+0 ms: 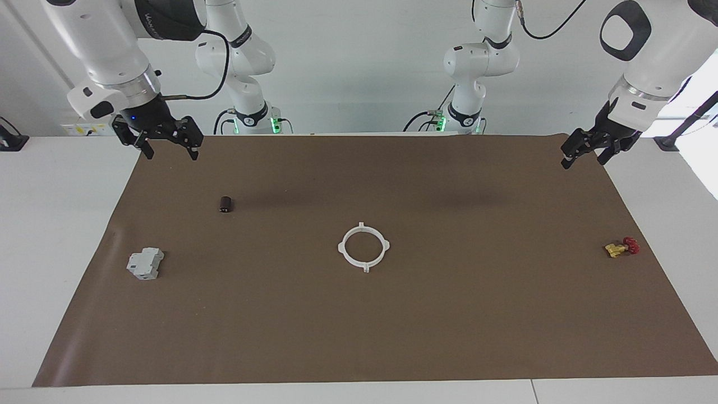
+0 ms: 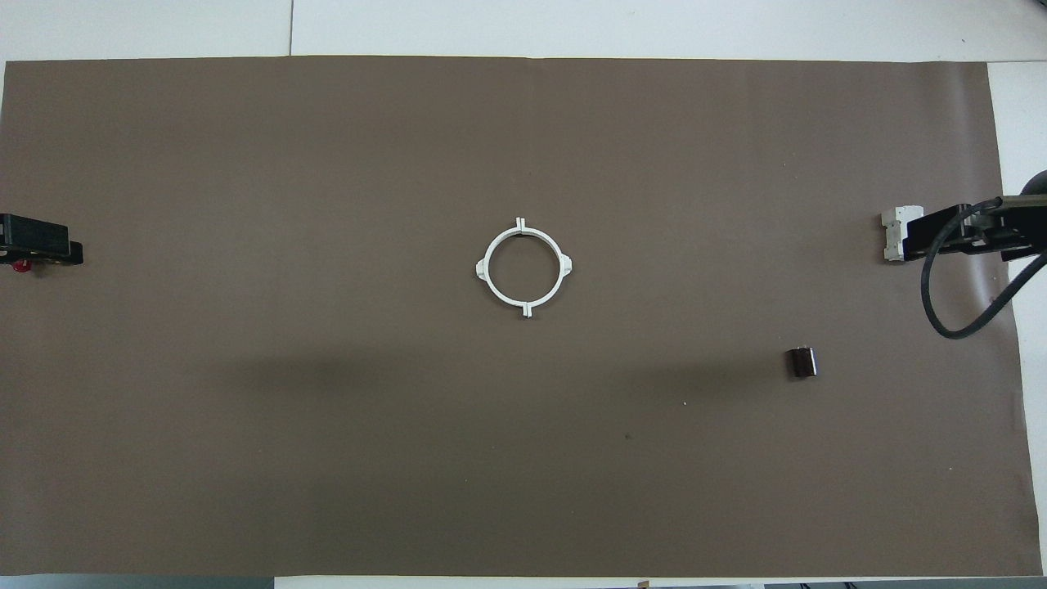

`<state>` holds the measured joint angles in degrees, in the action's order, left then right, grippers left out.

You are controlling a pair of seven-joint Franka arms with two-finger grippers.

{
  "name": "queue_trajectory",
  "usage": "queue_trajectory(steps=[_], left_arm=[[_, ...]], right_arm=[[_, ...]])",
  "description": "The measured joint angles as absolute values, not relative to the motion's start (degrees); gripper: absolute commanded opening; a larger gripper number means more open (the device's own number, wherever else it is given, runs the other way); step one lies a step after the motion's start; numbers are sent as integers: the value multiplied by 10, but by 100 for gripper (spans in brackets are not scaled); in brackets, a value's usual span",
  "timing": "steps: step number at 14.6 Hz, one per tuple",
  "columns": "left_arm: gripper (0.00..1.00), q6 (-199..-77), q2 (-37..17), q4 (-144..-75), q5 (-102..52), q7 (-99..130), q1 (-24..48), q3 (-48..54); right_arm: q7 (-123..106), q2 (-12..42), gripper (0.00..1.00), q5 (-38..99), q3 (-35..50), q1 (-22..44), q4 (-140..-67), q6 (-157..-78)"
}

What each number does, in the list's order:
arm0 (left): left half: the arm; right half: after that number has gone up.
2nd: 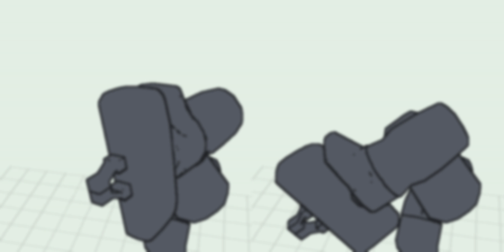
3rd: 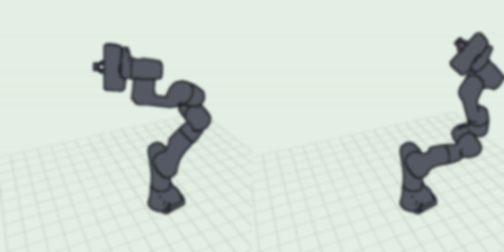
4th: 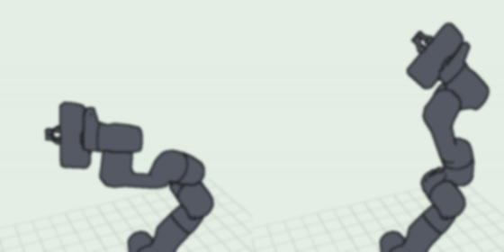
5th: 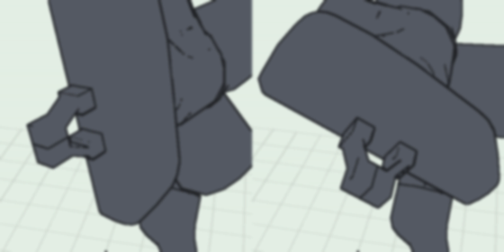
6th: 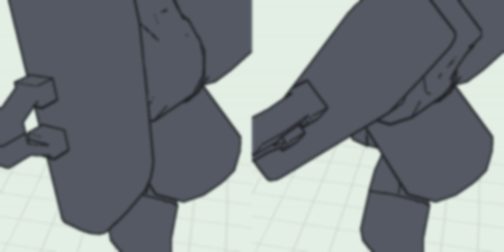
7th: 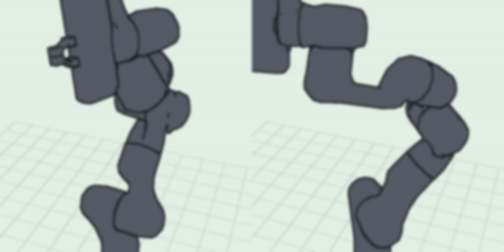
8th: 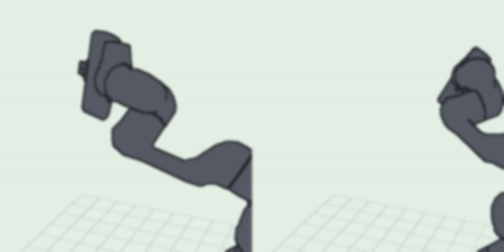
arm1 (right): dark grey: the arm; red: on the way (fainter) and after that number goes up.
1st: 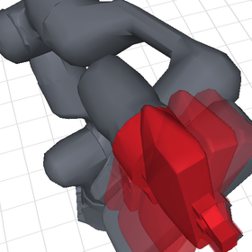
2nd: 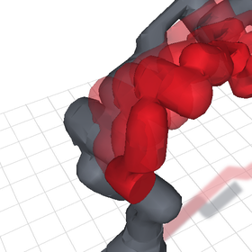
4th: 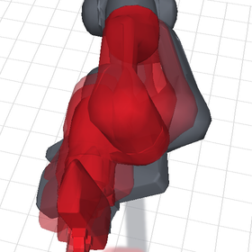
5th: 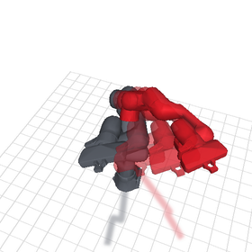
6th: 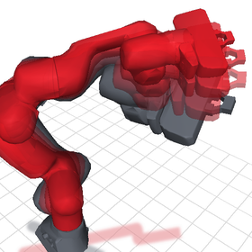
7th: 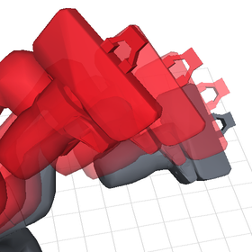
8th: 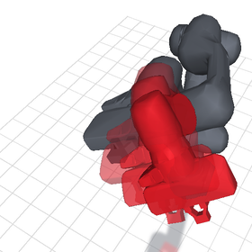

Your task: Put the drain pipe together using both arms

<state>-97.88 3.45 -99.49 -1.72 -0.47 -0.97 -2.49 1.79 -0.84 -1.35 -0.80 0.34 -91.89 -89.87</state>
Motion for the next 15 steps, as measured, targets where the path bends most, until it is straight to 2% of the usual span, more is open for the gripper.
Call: queue_trajectory(steps=[15], left_arm=[[100,-971,34,-995,7,-5,-6,-20]], right_arm=[[18,-8,100,-13,-7,4,-917,-900]])
